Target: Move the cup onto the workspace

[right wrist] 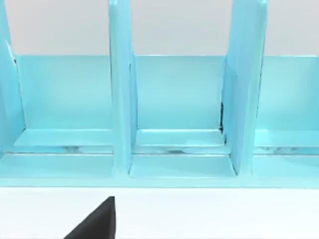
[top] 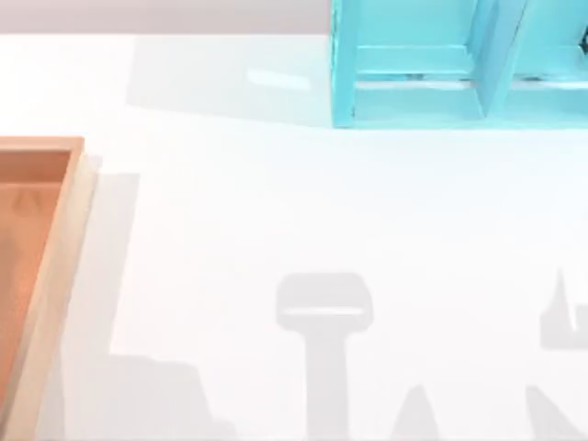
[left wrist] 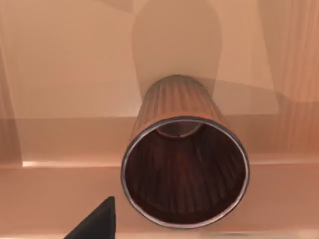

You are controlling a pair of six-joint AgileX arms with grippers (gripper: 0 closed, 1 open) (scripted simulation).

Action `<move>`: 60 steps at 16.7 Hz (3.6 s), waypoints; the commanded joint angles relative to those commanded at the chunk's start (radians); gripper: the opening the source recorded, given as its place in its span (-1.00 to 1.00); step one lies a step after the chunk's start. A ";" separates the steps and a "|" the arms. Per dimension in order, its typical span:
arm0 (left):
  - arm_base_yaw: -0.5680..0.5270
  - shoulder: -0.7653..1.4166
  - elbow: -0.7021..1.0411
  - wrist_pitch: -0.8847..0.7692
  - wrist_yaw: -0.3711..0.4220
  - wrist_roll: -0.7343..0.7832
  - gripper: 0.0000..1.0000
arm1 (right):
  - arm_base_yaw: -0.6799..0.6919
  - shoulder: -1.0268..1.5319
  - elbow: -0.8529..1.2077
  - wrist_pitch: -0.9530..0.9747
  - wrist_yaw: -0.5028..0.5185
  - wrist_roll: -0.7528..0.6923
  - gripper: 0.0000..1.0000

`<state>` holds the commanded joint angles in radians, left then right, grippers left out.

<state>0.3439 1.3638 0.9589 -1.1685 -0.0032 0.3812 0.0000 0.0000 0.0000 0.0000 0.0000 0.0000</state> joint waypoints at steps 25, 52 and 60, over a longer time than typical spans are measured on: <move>0.007 0.057 -0.201 0.258 0.000 0.008 -1.00 | 0.000 0.000 0.000 0.000 0.000 0.000 1.00; -0.394 -0.064 0.060 -0.134 0.019 -0.406 -1.00 | 0.000 0.000 0.000 0.000 0.000 0.000 1.00; -0.473 -0.080 0.097 -0.180 0.002 -0.474 -1.00 | 0.000 0.000 0.000 0.000 0.000 0.000 1.00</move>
<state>-0.1295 1.2843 1.0555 -1.3487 -0.0012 -0.0931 0.0000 0.0000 0.0000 0.0000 0.0000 0.0000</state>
